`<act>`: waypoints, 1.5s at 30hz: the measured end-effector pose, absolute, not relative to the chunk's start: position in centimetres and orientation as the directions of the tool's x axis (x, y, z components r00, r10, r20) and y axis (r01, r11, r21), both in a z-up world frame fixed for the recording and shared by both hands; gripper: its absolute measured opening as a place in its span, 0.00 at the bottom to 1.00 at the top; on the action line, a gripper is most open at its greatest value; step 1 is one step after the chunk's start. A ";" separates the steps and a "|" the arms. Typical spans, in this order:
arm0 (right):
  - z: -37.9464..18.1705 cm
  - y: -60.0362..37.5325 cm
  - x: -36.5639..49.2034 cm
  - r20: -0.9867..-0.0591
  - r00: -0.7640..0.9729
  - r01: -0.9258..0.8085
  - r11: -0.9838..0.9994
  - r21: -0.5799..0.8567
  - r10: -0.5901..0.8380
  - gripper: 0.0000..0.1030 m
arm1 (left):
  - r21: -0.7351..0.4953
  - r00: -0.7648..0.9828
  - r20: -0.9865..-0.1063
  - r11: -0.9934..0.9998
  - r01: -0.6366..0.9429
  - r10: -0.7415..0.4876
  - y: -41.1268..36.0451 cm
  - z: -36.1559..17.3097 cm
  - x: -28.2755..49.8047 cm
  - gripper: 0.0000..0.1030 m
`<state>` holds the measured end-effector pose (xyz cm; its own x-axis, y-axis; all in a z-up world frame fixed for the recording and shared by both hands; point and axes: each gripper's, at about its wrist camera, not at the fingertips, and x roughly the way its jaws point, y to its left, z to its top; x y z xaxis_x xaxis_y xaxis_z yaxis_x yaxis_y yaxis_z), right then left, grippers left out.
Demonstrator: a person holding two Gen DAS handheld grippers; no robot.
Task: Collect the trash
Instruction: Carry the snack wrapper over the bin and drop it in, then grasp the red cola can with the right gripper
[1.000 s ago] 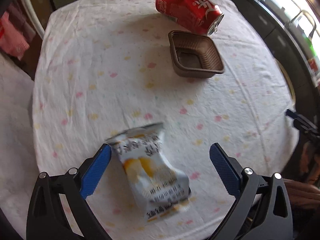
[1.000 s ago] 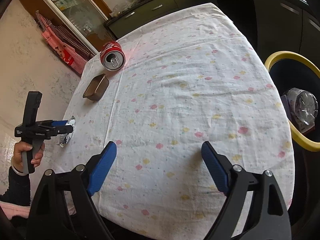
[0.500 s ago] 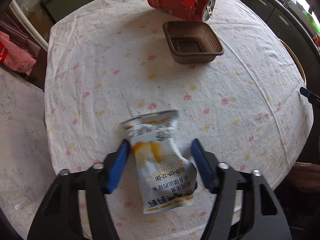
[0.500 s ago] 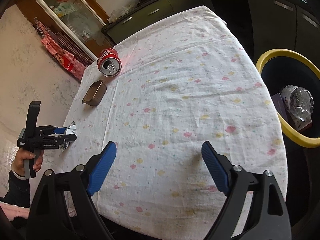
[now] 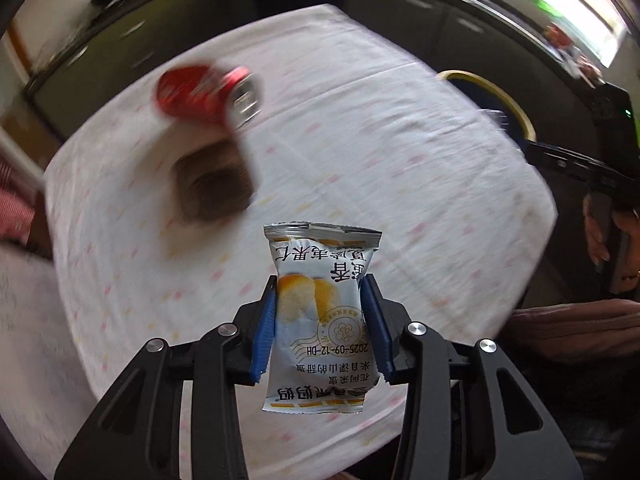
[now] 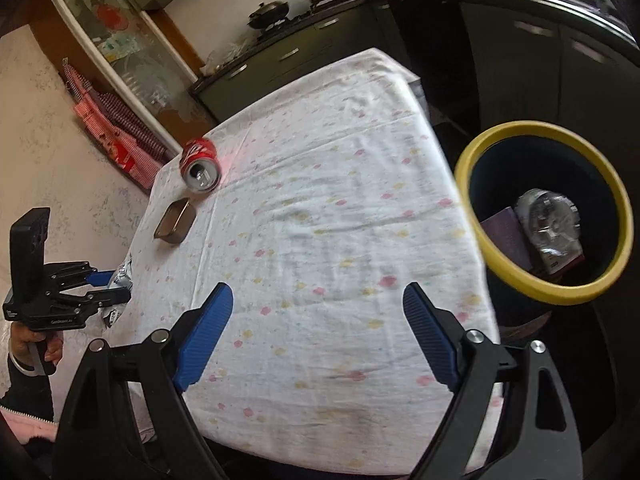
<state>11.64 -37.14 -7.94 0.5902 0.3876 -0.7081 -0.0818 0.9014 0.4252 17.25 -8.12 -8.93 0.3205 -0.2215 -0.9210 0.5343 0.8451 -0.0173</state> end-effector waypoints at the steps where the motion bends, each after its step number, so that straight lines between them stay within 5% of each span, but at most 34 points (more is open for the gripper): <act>1: -7.4 -38.4 11.2 -0.703 0.623 -0.047 0.914 0.403 0.342 0.80 | -0.019 0.321 -0.916 0.824 0.566 -0.241 -9.9 -8.4 17.5 0.40; 10: -6.0 -50.4 6.6 -0.657 0.746 0.213 0.894 0.393 0.111 0.80 | -0.051 0.242 -0.876 0.580 0.813 -0.417 -29.4 -6.6 22.1 0.41; 19: -8.9 -56.1 5.2 -0.682 0.727 0.318 0.842 0.435 0.077 0.80 | -0.044 0.206 -0.890 0.527 0.849 -0.406 -45.3 -10.8 29.2 0.42; 21: -9.2 -56.4 5.1 -0.684 0.725 0.322 0.837 0.443 0.084 0.80 | -0.054 0.205 -0.891 0.543 0.838 -0.406 -47.1 -11.8 30.6 0.51; 23: -9.5 -56.7 5.0 -0.685 0.724 0.323 0.833 0.448 0.088 0.80 | -0.040 0.238 -0.883 0.571 0.820 -0.404 -48.2 -12.3 31.7 0.74; 24: -9.6 -56.8 4.9 -0.684 0.724 0.323 0.832 0.451 0.090 0.80 | -0.033 0.255 -0.878 0.583 0.812 -0.405 -48.4 -12.3 32.0 0.74; 29: -9.9 -56.2 5.0 -0.683 0.723 0.313 0.834 0.455 0.102 0.80 | -0.046 0.310 -0.825 0.602 0.797 -0.473 -46.3 -9.6 30.3 0.76; 36: -9.9 -52.9 7.4 -0.695 0.701 0.236 0.866 0.440 0.162 0.80 | -0.057 0.455 -0.692 0.671 0.739 -0.561 -33.7 -4.1 22.6 0.89; 45: -6.6 -42.3 15.1 -0.710 0.626 -0.041 0.923 0.383 0.323 0.80 | -0.096 0.692 -0.579 0.879 0.467 -0.431 -12.4 -2.5 16.1 0.95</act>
